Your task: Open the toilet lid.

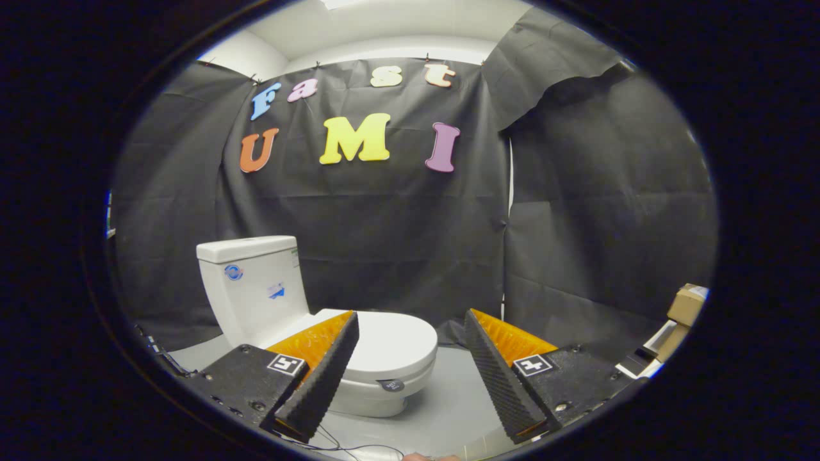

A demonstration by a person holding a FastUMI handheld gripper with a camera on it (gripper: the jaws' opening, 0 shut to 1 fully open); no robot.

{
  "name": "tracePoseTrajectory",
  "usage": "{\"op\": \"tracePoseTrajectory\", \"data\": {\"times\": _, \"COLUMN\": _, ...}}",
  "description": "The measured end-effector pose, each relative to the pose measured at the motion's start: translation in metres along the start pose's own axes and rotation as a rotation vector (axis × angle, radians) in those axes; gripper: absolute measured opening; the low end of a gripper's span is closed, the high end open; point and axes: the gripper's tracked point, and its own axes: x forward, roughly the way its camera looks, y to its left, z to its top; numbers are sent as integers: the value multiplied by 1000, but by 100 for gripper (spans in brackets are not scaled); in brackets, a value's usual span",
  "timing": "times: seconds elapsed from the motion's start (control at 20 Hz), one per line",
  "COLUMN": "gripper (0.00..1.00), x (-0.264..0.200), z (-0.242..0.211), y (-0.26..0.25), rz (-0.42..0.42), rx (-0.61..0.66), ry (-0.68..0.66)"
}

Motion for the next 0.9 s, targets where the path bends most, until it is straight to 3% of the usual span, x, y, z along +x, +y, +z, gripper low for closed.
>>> {"op": "tracePoseTrajectory", "data": {"times": 0.45, "gripper": 100, "x": 89, "z": -69, "y": 35, "rz": 98, "rx": 193, "ry": 192}}
{"op": "tracePoseTrajectory", "data": {"times": 0.9, "gripper": 100, "x": 142, "z": -141, "y": 24, "rz": 60, "rx": 479, "ry": 383}}
